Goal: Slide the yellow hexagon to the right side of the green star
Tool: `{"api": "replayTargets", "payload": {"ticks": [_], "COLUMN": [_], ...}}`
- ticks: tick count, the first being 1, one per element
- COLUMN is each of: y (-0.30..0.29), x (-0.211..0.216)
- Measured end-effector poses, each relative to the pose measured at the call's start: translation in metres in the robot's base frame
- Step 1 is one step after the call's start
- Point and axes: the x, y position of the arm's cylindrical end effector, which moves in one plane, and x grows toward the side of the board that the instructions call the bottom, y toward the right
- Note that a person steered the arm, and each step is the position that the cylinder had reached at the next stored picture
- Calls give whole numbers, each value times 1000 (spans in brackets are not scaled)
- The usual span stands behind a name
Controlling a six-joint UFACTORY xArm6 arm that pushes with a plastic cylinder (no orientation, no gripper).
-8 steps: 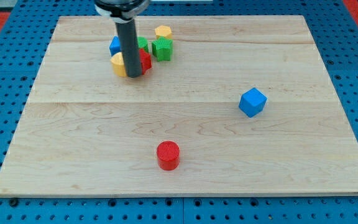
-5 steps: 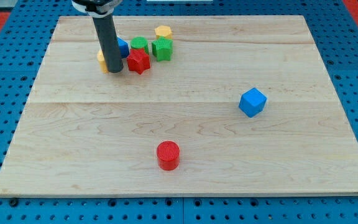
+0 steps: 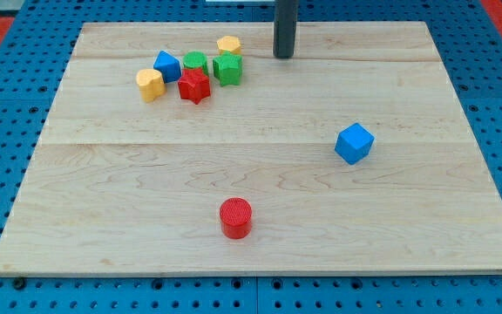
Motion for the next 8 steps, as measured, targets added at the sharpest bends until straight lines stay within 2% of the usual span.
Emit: {"api": "replayTargets", "payload": {"ticks": [1,3,4,5,6,7,8], "y": [-17,-129,-88,-24,12,-1,-45], "x": [-35,-30,17,25,28,17,4]}}
